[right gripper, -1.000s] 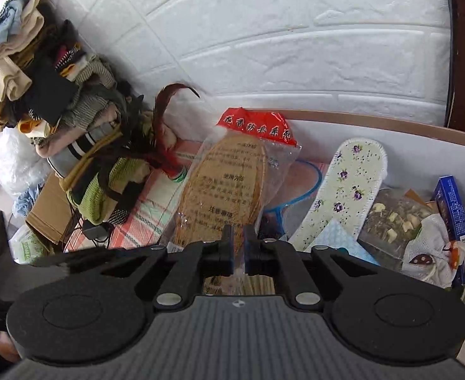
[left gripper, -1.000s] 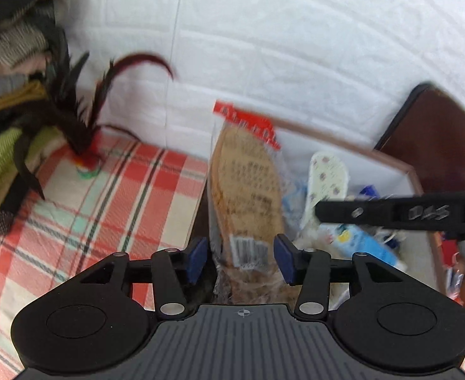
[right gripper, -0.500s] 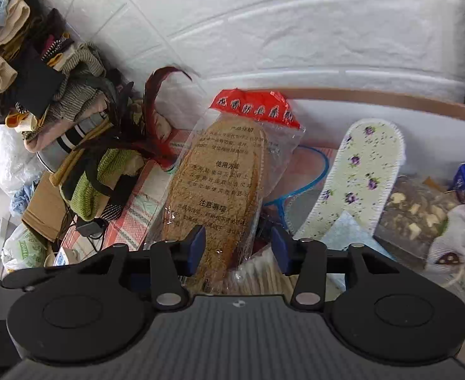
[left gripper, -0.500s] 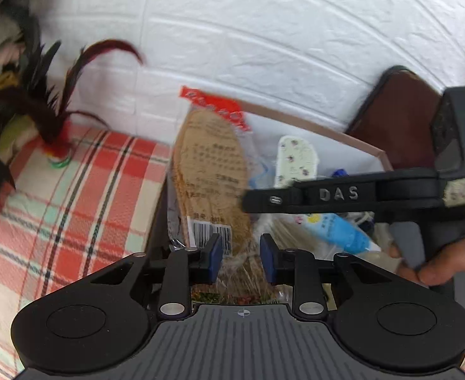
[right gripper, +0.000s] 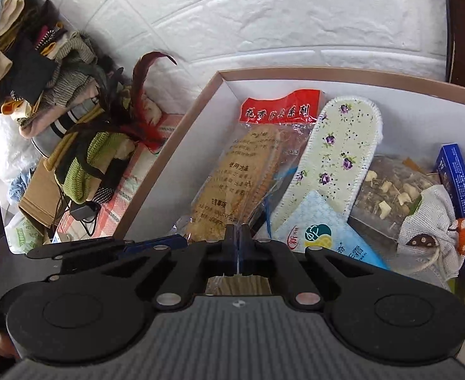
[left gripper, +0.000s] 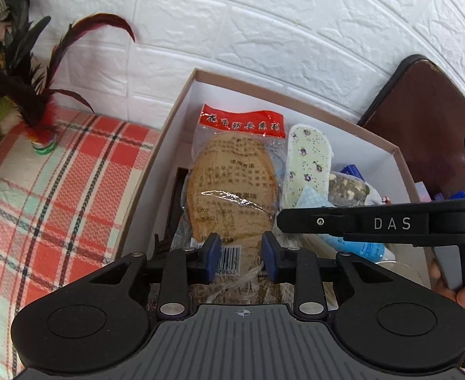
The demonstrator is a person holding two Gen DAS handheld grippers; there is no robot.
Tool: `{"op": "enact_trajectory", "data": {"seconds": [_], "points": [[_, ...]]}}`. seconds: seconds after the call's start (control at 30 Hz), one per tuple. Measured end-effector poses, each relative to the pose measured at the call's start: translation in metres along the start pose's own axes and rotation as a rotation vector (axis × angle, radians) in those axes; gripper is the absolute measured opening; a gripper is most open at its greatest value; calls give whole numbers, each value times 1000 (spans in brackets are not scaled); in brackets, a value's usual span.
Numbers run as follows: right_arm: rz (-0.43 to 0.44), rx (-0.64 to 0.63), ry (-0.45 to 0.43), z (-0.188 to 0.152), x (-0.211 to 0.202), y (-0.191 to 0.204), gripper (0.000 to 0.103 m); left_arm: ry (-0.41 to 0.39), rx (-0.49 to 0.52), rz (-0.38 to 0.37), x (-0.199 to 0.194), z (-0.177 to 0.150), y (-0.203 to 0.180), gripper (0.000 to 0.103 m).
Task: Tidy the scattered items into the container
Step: 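Lower the insole pack into the box and open the right tool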
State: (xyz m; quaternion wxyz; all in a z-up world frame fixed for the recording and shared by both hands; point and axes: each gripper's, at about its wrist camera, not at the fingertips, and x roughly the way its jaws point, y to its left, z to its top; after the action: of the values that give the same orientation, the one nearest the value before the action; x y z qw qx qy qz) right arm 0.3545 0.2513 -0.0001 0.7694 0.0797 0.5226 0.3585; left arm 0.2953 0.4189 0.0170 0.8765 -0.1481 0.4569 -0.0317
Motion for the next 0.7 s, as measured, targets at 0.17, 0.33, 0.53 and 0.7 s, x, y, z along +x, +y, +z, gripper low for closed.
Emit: {"op": "enact_trajectory", "data": {"seconds": [0.17,0.33,0.53,0.7], "points": [[-3,30,36,2,4,3,29,12,-25,38,-2,-2,-1,63],[5,12,5,-2,-8,14,97,10,-13,79,-15,-6,-17,91],[-6,-7,-21,-4,-29,24,102,-33,-60,157,-41,-9,-32,103],[10,35,-47,-9,-55,22,103,-52,-60,205,-62,-14,-45,103]]}}
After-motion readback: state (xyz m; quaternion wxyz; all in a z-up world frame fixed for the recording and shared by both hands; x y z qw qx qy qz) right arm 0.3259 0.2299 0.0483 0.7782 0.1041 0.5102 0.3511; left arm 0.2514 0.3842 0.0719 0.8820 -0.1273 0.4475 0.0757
